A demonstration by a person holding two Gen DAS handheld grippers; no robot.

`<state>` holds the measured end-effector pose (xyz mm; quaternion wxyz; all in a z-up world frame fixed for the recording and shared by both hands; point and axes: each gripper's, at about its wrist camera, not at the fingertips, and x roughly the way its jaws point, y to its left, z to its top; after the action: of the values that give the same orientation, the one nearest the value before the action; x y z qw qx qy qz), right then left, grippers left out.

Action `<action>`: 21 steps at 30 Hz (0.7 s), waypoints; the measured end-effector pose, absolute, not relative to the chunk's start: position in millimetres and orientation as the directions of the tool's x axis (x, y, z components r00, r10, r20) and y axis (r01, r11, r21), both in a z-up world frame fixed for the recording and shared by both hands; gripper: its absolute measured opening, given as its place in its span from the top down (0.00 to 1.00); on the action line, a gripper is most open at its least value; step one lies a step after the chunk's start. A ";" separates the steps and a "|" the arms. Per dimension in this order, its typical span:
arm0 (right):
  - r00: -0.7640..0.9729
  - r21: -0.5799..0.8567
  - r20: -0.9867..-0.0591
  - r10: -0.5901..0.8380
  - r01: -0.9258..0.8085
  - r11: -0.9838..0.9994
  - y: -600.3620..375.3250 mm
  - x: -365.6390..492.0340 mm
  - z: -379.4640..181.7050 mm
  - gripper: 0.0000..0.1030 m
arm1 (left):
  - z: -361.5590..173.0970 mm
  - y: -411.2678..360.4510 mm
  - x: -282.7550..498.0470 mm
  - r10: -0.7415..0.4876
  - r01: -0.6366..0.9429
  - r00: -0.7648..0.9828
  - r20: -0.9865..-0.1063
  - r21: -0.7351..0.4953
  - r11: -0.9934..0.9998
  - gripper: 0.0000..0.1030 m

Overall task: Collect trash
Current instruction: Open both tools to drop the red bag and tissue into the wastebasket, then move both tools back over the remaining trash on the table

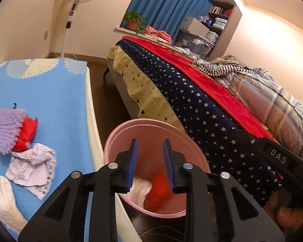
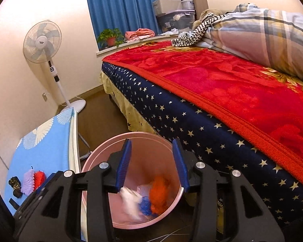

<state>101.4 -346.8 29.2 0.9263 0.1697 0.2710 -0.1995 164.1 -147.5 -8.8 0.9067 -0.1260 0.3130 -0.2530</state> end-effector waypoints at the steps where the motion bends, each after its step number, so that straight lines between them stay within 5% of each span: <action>1: 0.776 0.206 -0.568 -0.274 0.457 0.865 -345.0 101.7 30.2 0.58 | -7.7 -146.0 163.4 -0.536 0.379 0.679 -0.502 -0.386 0.841 0.76; 21: 0.837 0.178 -0.520 -0.170 0.300 0.937 -279.5 87.7 54.0 0.61 | 14.0 -73.2 126.4 -0.410 0.298 0.771 -0.488 -0.292 0.909 0.76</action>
<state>87.7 -279.5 54.0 0.9500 0.1272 0.2570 -0.1237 126.4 -73.2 14.0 0.9357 -0.0995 0.2809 -0.1890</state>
